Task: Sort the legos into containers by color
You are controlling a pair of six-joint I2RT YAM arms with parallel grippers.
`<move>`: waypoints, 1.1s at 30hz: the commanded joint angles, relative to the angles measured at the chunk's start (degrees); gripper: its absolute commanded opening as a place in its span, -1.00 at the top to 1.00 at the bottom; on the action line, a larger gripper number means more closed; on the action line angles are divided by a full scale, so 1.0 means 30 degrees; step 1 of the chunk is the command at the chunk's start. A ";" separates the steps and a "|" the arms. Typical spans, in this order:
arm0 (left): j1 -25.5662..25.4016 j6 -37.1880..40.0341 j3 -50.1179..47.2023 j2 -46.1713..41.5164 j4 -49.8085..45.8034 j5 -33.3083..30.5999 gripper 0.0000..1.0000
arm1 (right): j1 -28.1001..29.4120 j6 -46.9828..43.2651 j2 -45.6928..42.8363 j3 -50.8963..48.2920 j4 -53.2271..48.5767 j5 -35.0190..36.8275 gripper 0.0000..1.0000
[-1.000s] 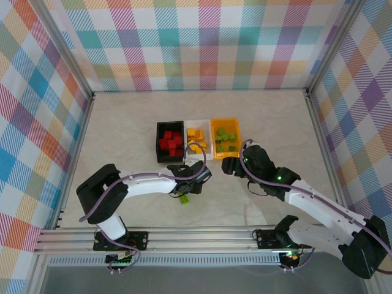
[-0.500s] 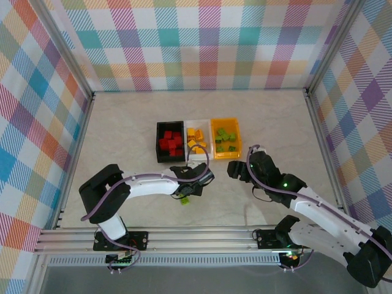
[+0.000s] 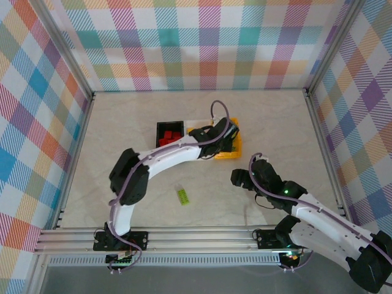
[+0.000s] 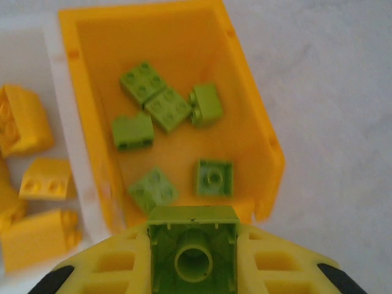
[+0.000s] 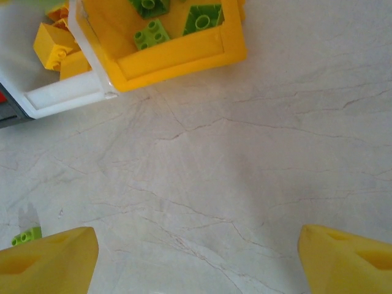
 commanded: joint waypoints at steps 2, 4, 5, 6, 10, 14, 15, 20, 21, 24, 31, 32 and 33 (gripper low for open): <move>0.0643 0.0607 0.2654 0.2361 -0.1480 0.0635 0.59 | 0.0054 0.0246 0.0004 -0.1095 0.1386 -0.0962 -0.69; 0.0803 0.0481 0.3513 0.2989 -0.1524 0.0975 0.55 | 0.0127 0.0328 0.0078 -0.1542 0.1951 -0.1364 -0.69; 0.0865 0.0419 0.3811 0.3135 -0.1485 0.1069 0.49 | 0.0226 0.0304 0.0124 -0.1715 0.2197 -0.1580 -0.69; 0.0894 0.0371 0.3920 0.3099 -0.1400 0.0992 0.36 | 0.0408 0.0386 0.0209 -0.1861 0.2397 -0.1631 -0.69; 0.0933 0.0033 0.3014 0.1451 -0.0359 0.1026 -0.34 | 0.1811 0.0850 0.0986 -0.2165 0.3427 -0.1066 -0.69; 0.0914 -0.0290 -0.0247 -0.2454 0.1630 0.0913 -0.73 | 0.3469 0.1139 0.2790 -0.1566 0.4244 -0.0260 -0.70; 0.0936 -0.0299 -0.1262 -0.3672 0.1938 0.0839 -0.78 | 0.3778 0.1139 0.3339 -0.1305 0.4482 -0.0240 -0.70; 0.0922 -0.0746 -0.7858 -1.0607 0.2522 0.0116 -0.96 | 0.5563 0.0803 0.6538 0.0497 0.5685 -0.0221 -0.71; 0.0909 -0.1081 -0.9441 -1.2173 0.2246 -0.0317 -0.98 | 0.6031 0.0774 0.7317 0.1043 0.5901 -0.0125 -0.71; 0.0815 -0.2223 -1.3973 -1.6638 0.0980 -0.1544 -1.00 | 0.7338 0.0660 0.9826 0.2612 0.6418 0.0005 -0.72; 0.0789 -0.5452 -2.0182 -2.4171 -0.3585 -0.3819 -1.00 | 0.9165 0.0370 1.6084 0.6958 0.5450 -0.0286 -0.69; 0.0790 -0.5800 -2.0438 -2.5000 -0.4252 -0.4132 -1.00 | 0.9361 0.0320 1.6857 0.7656 0.4893 -0.0172 -0.68; 0.0770 -0.6204 -2.0667 -2.5857 -0.4880 -0.4514 -1.00 | 0.9547 0.0276 1.7449 0.8308 0.4316 0.0019 -0.67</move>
